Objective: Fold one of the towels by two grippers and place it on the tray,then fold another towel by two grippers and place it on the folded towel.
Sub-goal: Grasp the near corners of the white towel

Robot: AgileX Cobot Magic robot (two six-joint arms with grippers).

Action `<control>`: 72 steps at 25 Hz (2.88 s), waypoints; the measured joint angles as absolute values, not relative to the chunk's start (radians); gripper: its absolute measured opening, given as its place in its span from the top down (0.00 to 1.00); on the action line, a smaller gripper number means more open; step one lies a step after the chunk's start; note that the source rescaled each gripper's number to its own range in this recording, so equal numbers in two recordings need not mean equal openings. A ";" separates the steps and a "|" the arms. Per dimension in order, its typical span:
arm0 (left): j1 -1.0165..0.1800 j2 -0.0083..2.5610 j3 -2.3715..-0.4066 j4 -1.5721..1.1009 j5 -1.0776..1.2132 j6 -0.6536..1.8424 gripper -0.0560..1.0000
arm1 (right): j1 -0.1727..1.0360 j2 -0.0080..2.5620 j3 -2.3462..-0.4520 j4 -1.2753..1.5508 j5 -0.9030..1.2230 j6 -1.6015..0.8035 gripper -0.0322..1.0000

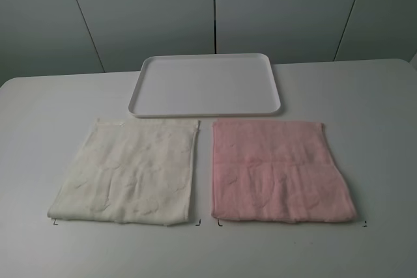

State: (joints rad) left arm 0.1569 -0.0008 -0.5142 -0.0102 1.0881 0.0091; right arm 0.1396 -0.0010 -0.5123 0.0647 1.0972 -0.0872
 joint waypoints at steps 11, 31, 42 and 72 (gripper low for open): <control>0.157 -0.001 -0.514 -0.010 1.088 0.009 0.01 | 0.140 -0.001 -0.512 0.065 1.097 -0.087 0.00; 0.157 -0.001 -0.514 -0.010 1.088 0.009 0.01 | 0.140 -0.001 -0.512 0.065 1.097 -0.087 0.00; 0.157 -0.001 -0.514 -0.010 1.088 0.009 0.01 | 0.140 -0.001 -0.512 0.065 1.097 -0.087 0.00; 0.157 -0.001 -0.514 -0.025 1.088 0.009 0.01 | 0.140 -0.001 -0.512 0.067 1.097 -0.087 0.00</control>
